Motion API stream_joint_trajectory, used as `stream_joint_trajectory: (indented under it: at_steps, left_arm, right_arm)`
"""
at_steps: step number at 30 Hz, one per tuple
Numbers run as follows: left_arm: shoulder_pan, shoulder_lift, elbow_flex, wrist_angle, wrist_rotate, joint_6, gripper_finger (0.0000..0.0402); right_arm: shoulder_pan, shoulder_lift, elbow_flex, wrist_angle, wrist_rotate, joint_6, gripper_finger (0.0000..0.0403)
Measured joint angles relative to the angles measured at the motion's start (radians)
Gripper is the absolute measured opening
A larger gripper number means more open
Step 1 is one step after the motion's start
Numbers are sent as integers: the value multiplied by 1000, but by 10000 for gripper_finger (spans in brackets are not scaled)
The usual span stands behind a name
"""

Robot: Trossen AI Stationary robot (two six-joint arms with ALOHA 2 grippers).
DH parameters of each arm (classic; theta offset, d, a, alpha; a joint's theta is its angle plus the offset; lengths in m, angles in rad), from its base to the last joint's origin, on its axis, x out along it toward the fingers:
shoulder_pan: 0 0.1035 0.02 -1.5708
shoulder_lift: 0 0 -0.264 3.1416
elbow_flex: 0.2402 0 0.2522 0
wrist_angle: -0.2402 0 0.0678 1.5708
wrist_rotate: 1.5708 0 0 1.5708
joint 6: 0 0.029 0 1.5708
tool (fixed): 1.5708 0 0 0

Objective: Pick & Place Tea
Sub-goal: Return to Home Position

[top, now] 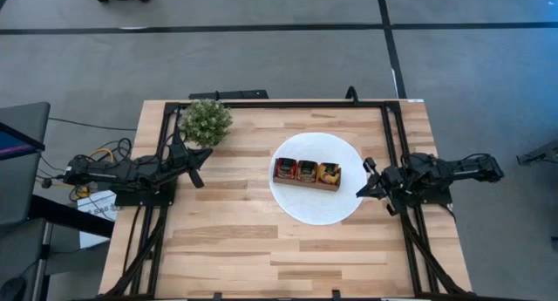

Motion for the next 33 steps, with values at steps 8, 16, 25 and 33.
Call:
stream_joint_trajectory:
  at_steps: [8,16,25,33]
  left_arm:
    - [0,0,0,0,0,0,0]
    - [0,0,0,0,0,0,0]
    - [62,-27,-2,25,8,0,0]
    - [126,-27,-2,39,0,14,0]
  right_arm:
    - [0,0,0,0,0,0,0]
    - [0,0,0,0,0,0,0]
    - [0,0,0,1,0,0,0]
    - [0,0,0,1,-1,0,0]
